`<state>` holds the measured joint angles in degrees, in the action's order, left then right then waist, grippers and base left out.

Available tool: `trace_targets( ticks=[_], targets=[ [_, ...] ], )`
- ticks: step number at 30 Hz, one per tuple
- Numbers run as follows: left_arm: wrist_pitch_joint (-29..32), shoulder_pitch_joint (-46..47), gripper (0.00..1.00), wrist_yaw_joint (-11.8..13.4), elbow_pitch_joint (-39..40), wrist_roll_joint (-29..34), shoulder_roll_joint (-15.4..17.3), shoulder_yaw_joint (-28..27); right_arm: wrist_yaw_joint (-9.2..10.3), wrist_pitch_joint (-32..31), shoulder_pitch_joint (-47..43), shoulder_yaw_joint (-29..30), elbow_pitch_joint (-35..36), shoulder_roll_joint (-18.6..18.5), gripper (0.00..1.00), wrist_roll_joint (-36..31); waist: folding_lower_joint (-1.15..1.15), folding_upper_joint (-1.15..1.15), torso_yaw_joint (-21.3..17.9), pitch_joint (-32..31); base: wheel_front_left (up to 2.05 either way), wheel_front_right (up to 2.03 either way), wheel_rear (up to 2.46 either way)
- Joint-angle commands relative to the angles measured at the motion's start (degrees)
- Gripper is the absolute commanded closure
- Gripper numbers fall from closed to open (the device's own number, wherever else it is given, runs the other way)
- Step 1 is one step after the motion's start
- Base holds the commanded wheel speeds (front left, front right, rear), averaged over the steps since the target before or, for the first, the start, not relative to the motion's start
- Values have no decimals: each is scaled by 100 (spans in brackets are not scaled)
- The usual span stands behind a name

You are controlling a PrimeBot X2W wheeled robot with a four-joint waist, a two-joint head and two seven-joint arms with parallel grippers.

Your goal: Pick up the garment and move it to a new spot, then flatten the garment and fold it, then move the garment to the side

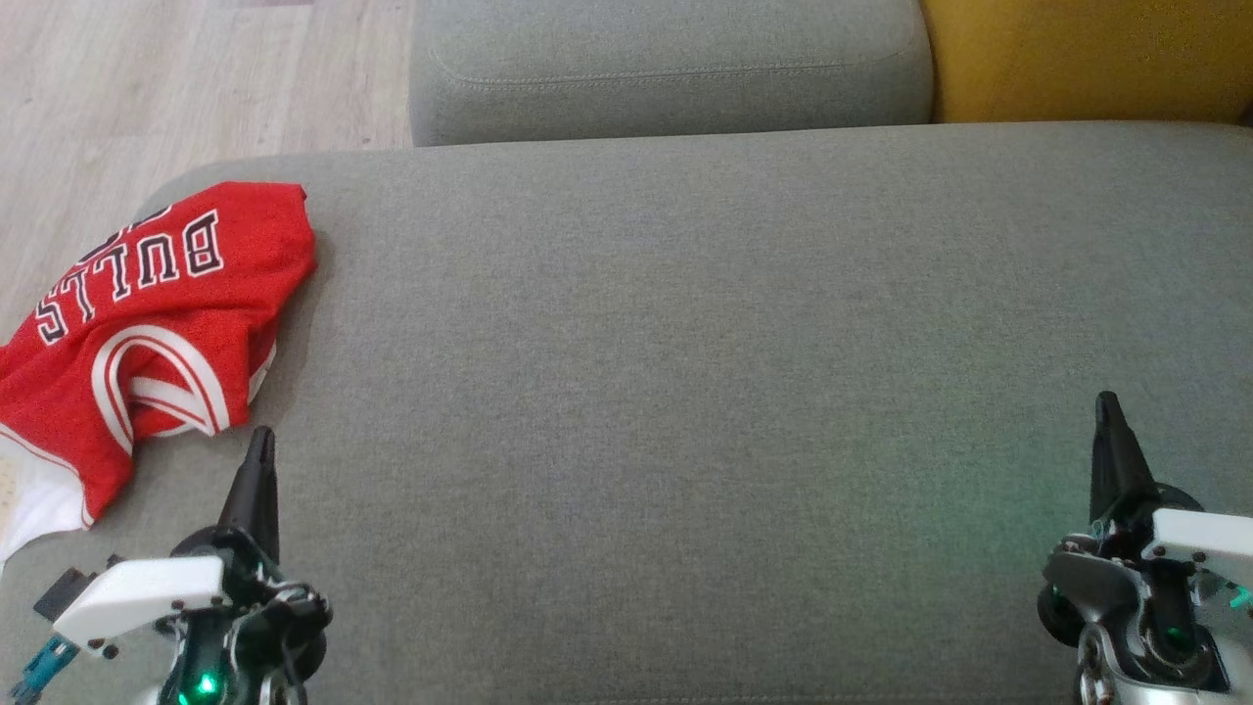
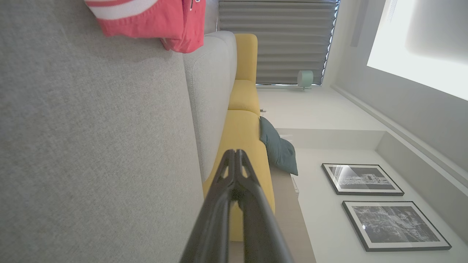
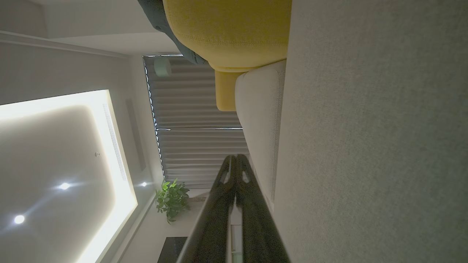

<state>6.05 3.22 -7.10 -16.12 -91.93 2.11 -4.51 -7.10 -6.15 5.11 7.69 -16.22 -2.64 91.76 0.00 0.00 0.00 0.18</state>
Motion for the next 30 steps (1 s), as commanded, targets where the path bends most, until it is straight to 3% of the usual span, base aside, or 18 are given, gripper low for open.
trace_targets(
  ticks=[1, 30],
  targets=[
    [42, 296, 100, -39, 210, -26, 76, -198, -39, -32, 108, -119, 220, -23, 100, 43, 0, 0, 0, 0, 0, 0, 0],
    [42, 296, 100, -39, 210, -26, 76, -198, -39, -32, 108, -119, 220, -23, 100, 43, 0, 0, 0, 0, 0, 0, 0]
  ],
)
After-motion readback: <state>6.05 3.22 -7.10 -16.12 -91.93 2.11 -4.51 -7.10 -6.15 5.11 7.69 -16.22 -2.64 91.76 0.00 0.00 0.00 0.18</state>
